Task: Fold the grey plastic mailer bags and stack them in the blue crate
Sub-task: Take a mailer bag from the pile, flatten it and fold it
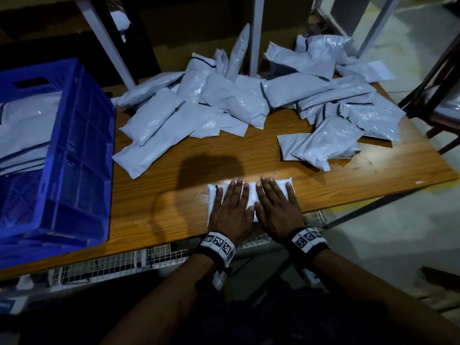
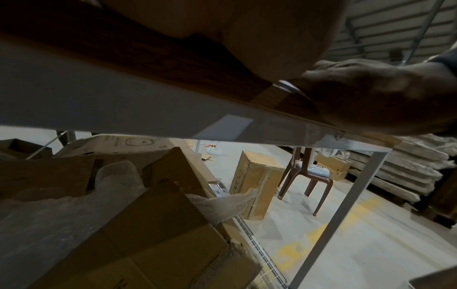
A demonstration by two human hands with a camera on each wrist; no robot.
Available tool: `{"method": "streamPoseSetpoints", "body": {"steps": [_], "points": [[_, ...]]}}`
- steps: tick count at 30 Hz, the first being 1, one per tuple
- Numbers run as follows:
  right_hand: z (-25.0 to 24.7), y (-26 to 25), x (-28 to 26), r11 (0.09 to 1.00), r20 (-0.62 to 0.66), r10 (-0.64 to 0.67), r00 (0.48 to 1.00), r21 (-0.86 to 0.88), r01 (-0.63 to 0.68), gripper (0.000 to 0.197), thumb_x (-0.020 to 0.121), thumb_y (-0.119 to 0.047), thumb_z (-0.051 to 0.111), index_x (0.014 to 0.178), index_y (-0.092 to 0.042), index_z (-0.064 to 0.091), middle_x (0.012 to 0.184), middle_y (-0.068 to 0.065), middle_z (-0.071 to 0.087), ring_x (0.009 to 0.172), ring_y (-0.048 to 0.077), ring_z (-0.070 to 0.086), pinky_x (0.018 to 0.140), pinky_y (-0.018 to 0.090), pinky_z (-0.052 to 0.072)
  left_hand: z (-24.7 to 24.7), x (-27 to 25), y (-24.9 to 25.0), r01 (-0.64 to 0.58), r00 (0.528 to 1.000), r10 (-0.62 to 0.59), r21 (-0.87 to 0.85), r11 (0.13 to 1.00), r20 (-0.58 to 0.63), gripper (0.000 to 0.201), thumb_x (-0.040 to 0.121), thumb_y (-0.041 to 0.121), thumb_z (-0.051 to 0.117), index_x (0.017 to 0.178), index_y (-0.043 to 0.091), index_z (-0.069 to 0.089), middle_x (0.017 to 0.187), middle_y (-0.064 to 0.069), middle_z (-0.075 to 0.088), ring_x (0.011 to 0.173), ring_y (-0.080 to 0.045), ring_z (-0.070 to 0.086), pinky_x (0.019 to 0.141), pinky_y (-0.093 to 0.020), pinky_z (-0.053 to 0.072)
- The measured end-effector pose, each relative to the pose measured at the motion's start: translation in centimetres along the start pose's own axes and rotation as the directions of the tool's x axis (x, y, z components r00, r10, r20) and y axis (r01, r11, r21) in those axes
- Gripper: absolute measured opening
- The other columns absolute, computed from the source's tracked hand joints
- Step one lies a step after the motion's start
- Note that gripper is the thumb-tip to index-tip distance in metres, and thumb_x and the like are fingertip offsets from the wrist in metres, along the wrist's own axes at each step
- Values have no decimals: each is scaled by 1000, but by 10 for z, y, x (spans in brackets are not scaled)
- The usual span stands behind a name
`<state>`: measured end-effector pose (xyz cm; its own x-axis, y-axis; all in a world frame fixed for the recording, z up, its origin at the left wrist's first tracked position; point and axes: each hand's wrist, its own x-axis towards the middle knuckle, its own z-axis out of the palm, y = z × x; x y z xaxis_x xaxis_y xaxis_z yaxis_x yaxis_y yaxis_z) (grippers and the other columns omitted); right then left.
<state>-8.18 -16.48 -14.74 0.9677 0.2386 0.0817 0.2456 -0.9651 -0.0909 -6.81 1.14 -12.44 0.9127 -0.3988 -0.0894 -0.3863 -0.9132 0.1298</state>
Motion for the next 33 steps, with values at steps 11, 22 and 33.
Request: {"method": "streamPoseSetpoints", "body": {"steps": [11, 22, 33], "points": [[-5, -1, 2, 1000, 94, 22, 995, -7, -22, 65, 108, -45, 11, 160, -11, 29, 169, 9, 21, 157, 21, 17, 125, 59, 10, -2, 0, 0, 14, 998, -16, 39, 999, 54, 72, 101, 49, 6, 164, 13, 12, 171, -8, 8, 158, -21, 4, 127, -51, -4], [-57, 34, 42, 992, 304, 71, 950, 74, -98, 65, 93, -48, 57, 154, -31, 39, 144, 4, 52, 133, 35, 48, 107, 50, 42, -56, 26, -59, 55, 994, -48, -74, 996, 93, 63, 87, 59, 64, 141, 28, 55, 147, 1, 53, 138, -26, 46, 117, -48, 29], [-110, 11, 76, 988, 148, -32, 989, 154, 9, 92, 79, -36, 83, 155, -26, 34, 151, 6, 43, 135, 34, 40, 100, 51, 47, -117, 37, -74, -58, 975, -2, -268, 962, -220, 12, 92, 26, 69, 97, 19, 78, 90, 2, 56, 91, -24, 59, 72, -30, 38]]}}
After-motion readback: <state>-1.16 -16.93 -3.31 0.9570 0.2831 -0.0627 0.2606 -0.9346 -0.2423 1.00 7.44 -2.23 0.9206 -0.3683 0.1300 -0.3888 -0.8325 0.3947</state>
